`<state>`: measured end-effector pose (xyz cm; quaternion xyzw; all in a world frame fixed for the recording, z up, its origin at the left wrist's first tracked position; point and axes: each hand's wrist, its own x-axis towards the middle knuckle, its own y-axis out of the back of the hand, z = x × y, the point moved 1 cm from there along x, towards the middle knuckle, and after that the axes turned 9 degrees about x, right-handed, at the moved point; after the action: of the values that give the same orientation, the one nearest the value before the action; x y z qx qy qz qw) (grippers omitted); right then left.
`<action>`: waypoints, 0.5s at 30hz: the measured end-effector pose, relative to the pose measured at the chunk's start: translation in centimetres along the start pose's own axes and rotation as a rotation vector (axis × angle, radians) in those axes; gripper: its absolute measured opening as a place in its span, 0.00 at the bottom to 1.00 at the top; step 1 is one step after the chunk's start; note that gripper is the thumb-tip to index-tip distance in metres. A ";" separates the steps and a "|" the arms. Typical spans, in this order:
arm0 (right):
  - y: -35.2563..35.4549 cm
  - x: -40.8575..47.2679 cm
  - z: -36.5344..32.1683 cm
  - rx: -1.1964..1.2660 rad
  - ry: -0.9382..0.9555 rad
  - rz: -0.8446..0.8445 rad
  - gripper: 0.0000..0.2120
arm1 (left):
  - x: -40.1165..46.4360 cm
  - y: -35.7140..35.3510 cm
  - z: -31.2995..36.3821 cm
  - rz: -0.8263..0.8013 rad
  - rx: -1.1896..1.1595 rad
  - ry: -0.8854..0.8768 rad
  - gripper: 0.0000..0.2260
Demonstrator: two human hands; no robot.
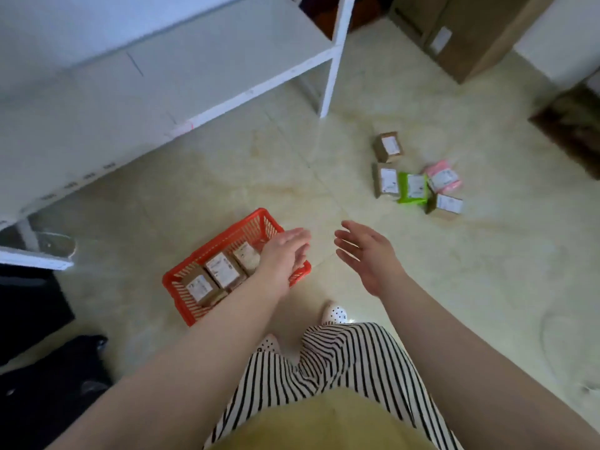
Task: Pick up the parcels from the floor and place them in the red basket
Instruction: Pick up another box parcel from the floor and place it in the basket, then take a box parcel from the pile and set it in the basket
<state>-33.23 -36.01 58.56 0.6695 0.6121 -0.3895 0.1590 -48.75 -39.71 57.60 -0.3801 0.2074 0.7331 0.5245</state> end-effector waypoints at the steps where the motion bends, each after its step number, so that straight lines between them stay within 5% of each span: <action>1: 1.9 -0.4 -1.4 0.027 0.021 0.031 0.09 | -0.3 -2.1 0.4 -0.044 0.045 0.005 0.08; 6: 12.3 -1.3 -7.8 0.164 0.096 0.183 0.14 | -1.3 -12.7 2.9 -0.243 0.201 -0.008 0.02; 15: 30.3 1.9 -19.2 0.247 0.059 0.308 0.11 | 2.6 -30.3 4.1 -0.272 0.255 0.028 0.04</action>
<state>1.57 -27.50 61.62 0.7807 0.4544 -0.4131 0.1154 -22.47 -24.25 61.01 -0.3452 0.2525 0.6177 0.6600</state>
